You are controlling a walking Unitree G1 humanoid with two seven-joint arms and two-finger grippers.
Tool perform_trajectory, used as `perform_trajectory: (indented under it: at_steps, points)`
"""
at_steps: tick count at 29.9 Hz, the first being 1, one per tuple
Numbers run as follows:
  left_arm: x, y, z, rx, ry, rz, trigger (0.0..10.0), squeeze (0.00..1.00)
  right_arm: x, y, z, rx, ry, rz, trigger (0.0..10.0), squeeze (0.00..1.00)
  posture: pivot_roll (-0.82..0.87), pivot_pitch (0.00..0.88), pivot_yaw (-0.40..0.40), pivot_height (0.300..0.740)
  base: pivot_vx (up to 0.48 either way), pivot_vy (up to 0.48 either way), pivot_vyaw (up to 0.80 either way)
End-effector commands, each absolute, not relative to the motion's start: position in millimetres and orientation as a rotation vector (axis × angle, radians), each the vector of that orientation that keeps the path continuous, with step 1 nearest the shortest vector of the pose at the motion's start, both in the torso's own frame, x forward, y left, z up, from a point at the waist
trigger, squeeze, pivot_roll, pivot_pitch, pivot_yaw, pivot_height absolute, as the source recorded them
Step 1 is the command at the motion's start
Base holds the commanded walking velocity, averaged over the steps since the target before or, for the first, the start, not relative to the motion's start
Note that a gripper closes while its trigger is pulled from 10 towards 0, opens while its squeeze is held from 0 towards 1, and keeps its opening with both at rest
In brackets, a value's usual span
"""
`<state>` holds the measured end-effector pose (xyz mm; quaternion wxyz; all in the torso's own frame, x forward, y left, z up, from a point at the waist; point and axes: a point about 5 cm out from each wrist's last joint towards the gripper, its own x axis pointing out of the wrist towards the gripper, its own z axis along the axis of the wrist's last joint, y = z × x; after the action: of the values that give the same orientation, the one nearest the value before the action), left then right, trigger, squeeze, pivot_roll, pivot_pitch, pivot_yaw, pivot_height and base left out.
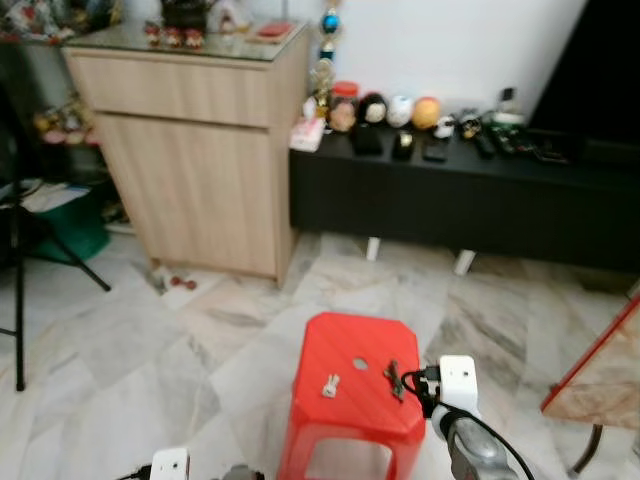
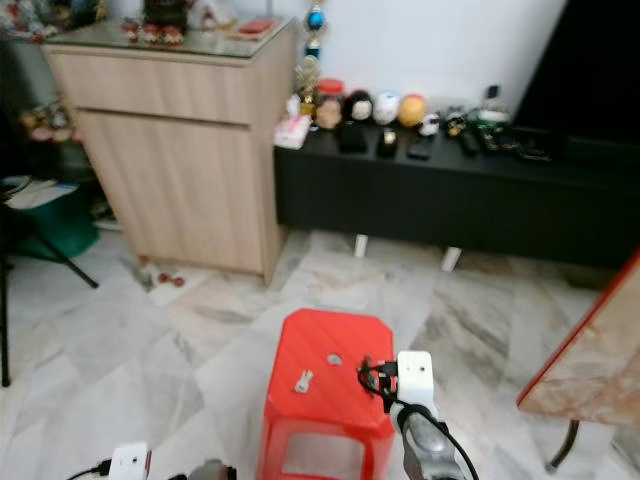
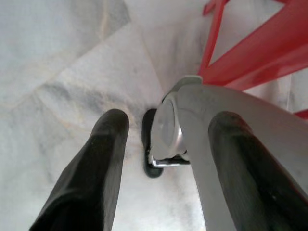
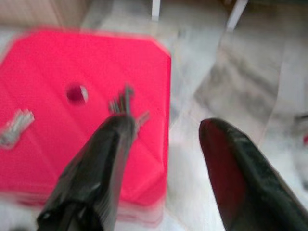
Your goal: Hang keys on a hook
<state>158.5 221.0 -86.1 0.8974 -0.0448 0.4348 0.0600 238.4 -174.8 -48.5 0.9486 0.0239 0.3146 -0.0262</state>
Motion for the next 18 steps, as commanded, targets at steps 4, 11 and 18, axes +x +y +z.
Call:
perform_trajectory:
  at_steps: [4, 11, 18]
  points:
    - [136.8, 206.3, -98.4, -0.114, 1.002, 0.087, 10.0, 0.00, 248.2, -171.8, -42.4, 0.065, 0.624, -0.043, 10.0, 0.00, 0.08, 0.000, -0.083, 0.650, 0.000, 0.000, 0.00]
    - [137.7, 206.4, -98.1, -0.108, 1.002, 0.090, 10.0, 0.00, 248.0, -170.1, -42.8, 0.068, 0.629, -0.036, 10.0, 0.00, 0.08, 0.000, -0.083, 0.650, 0.000, 0.000, 0.00]
    - [137.9, 204.8, -98.4, -0.105, 1.004, 0.085, 10.0, 0.00, 250.1, -168.8, -41.1, 0.040, 0.619, -0.023, 10.0, 0.00, 0.08, 0.000, -0.083, 0.650, 0.070, 0.000, 0.22]
